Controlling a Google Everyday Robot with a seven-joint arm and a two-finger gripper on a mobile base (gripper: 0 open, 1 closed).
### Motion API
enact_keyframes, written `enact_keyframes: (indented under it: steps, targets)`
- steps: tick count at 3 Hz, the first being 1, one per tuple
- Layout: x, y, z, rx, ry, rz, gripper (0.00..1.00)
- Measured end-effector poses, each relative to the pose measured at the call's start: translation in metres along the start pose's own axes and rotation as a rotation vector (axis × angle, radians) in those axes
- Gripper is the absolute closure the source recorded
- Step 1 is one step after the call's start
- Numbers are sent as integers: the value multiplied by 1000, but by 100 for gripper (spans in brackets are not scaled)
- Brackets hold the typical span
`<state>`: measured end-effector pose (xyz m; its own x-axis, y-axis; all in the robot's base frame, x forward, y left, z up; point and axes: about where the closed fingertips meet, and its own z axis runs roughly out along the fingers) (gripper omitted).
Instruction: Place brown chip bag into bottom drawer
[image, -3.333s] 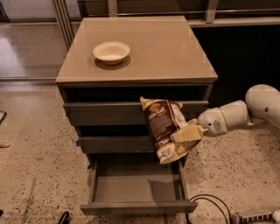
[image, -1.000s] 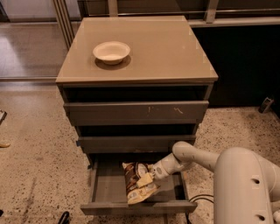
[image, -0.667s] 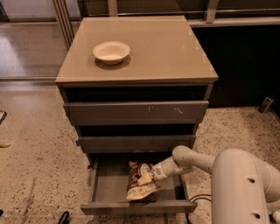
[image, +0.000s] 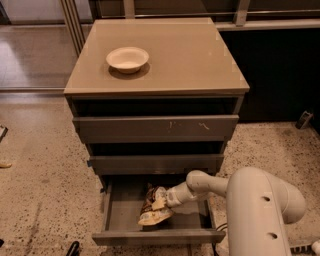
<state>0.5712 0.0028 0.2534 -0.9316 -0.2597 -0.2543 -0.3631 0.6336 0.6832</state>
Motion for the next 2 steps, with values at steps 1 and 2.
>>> enact_keyframes:
  steps: [1, 2]
  targets:
    - [3, -4, 28, 39, 44, -4, 81]
    - [10, -3, 48, 83, 58, -1, 58]
